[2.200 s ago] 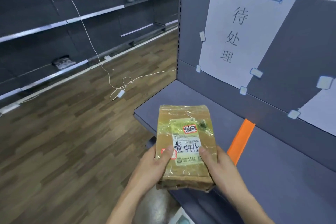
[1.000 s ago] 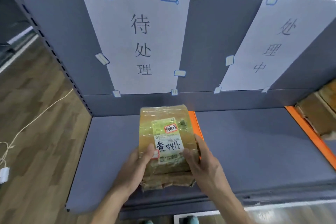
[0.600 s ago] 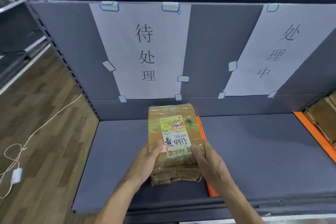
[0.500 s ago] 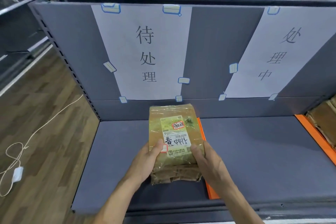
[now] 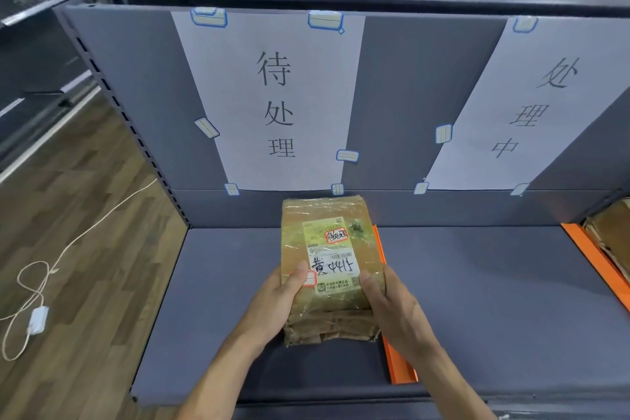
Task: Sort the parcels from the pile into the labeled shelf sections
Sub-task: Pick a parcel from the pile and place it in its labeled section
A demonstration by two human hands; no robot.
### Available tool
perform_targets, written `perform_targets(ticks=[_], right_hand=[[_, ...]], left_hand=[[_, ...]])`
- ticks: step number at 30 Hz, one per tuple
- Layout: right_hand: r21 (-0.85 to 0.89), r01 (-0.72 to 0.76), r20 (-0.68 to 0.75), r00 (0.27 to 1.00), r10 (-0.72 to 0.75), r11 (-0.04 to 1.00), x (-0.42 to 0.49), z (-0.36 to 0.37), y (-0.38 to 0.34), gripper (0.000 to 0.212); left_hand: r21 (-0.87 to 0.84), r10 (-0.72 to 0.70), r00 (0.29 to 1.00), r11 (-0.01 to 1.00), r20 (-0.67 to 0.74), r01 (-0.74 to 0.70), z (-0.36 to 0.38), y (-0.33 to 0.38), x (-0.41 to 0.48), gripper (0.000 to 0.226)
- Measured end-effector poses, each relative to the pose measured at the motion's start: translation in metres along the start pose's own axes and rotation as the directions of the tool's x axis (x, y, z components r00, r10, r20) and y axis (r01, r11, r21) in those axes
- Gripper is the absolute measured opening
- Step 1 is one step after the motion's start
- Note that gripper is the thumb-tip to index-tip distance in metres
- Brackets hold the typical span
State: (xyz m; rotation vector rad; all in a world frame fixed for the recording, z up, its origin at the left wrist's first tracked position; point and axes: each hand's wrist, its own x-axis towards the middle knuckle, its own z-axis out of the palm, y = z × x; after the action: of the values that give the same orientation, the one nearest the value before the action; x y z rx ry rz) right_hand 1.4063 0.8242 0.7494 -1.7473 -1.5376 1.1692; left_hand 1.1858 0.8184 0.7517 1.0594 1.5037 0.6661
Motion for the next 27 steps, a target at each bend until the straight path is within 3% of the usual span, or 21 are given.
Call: perform_targets(ticks=[4,8,12,20,27], right_hand=[[-0.018,-0.012,-0.03,0.999,0.011,1.0,-0.001,0.002,-0.006,0.04],[-0.03,-0.064,-0.086,0.994,0.062,0.997,-0.002,0.008,-0.012,0.025],[-0.014,-0.09,-0.124,0.988,0.087,0.996,-0.005,0.011,-0.014,0.032],[-0.041,-0.112,-0.137,0.985,0.106,0.993,-0.003,0.011,-0.014,0.036],[-0.02,-0.123,-0.111,0.987,0.12,0.992,0.0,0.008,-0.016,0.038]], left_hand=[[-0.007,0.011,1.0,1.0,0.006,-0.011,-0.003,-0.001,0.001,0.051],[0.042,0.031,0.999,0.999,0.021,-0.032,-0.005,-0.002,0.003,0.038],[0.069,0.049,0.998,0.996,0.039,-0.051,-0.012,0.001,0.003,0.025],[0.07,0.041,0.998,0.997,0.046,-0.044,-0.014,0.001,0.001,0.054],[0.047,0.03,0.998,0.998,0.049,-0.032,-0.014,0.006,0.004,0.039]])
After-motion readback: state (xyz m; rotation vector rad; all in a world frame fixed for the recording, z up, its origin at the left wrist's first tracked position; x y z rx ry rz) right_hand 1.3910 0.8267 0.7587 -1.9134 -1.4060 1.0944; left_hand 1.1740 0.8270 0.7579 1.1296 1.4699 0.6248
